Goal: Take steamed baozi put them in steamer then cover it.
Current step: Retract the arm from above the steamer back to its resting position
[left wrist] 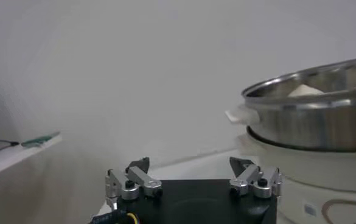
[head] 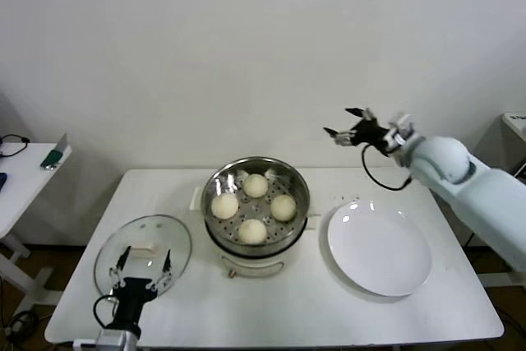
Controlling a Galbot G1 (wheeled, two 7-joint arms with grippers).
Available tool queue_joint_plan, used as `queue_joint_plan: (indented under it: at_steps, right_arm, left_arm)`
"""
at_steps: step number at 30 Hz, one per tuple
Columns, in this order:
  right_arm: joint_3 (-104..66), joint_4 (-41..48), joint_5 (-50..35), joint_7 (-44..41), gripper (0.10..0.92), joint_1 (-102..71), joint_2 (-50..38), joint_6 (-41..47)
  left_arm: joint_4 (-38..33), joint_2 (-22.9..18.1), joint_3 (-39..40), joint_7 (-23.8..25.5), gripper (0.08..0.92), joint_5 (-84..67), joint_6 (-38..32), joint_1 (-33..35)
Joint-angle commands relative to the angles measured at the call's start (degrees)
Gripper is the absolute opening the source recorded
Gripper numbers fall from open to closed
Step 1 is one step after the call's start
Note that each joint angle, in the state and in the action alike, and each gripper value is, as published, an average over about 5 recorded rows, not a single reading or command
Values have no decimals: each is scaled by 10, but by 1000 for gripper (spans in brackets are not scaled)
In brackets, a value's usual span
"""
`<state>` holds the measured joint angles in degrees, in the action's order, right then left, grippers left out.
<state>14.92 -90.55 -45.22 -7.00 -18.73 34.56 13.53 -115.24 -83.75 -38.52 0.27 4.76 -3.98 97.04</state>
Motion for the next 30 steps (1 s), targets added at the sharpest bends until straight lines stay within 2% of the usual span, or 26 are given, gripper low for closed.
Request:
queue_joint_plan:
  at_steps: [1,7,11,15,19,22,30]
  right_arm:
    - [-487,-51,99,50,823,-579,51,-162]
    - [-502,-51,155,8,823,-675,162,-254]
    - [-496,-51,165,-1,823,-709,211,-270]
    - [-483,-46,182,-2,823,-724,243,-279]
    - [-472,-41,201,0,823,-727,264,-290]
    - [-464,-40,206,1,823,-729,275,-298]
    - [-460,-36,207,5,823,-727,288,-310]
  left_arm:
    - [15,5,-1,-29,823,68,-30,-18]
    - [21,18,-10,-60,823,139,-39,-19]
    - [10,39,-23,-137,823,272,-37,-10]
    - [-3,62,-47,-221,823,510,-3,10]
    - [14,78,-53,-218,823,663,32,28]
    - [55,82,-46,-210,823,726,43,30]
    - [172,57,-28,-228,823,787,50,-27]
